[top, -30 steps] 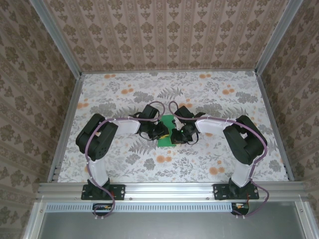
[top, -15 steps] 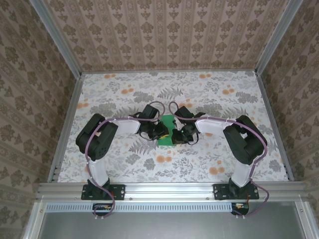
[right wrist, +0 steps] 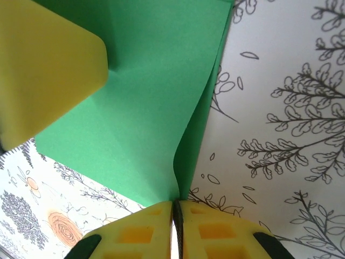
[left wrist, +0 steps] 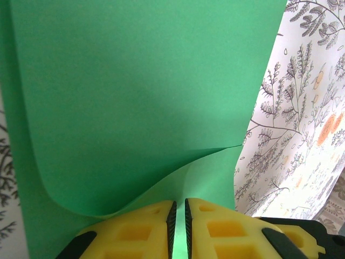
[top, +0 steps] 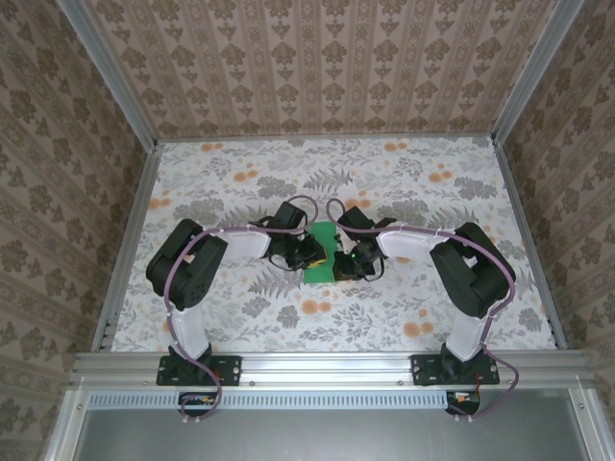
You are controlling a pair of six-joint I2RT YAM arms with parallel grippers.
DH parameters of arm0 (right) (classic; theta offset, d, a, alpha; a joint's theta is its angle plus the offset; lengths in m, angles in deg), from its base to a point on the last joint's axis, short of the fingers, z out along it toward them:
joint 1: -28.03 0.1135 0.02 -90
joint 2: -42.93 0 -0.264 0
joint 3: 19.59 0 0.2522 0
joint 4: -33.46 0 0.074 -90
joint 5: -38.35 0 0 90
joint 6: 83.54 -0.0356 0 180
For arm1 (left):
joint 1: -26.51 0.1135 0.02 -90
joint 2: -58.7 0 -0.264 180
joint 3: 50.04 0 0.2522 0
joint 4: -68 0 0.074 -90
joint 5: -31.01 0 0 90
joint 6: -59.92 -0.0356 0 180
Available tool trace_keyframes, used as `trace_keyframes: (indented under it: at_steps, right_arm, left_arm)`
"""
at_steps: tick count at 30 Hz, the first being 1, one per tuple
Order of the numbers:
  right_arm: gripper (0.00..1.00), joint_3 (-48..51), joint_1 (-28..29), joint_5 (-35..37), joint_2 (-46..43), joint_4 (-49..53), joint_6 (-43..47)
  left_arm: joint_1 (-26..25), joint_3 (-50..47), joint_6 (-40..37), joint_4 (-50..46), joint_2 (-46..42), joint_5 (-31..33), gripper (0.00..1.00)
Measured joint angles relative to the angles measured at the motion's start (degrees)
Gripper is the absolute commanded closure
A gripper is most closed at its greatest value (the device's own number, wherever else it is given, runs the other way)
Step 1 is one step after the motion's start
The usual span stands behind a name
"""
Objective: Fold a paper plane with a square sheet of paper (pick it up from the middle)
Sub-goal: Fold the triangle a second time at the center of the table.
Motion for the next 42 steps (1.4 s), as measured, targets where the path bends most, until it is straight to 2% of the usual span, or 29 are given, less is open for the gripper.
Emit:
trace_keyframes:
  at_steps: [12,31,42]
  right_arm:
    - [0.87,0.37,0.0,0.24,-5.33,2.38,-0.26]
    - [0.88,-3.52,1.03,-1.9,0.83,-1.07,-0.7]
    - [0.89,-3.48,1.03,0.59,1.86,-0.98,-0.68]
  left_arm:
    - [-0.02,0.0,0.0,0.02,0.0,-0.02,0.82]
    - [0.0,-0.09,0.13,0.59,-0.02,-0.39,0.81]
    - [0.15,-0.5,0.72,1.42,-0.15,-0.79,0.8]
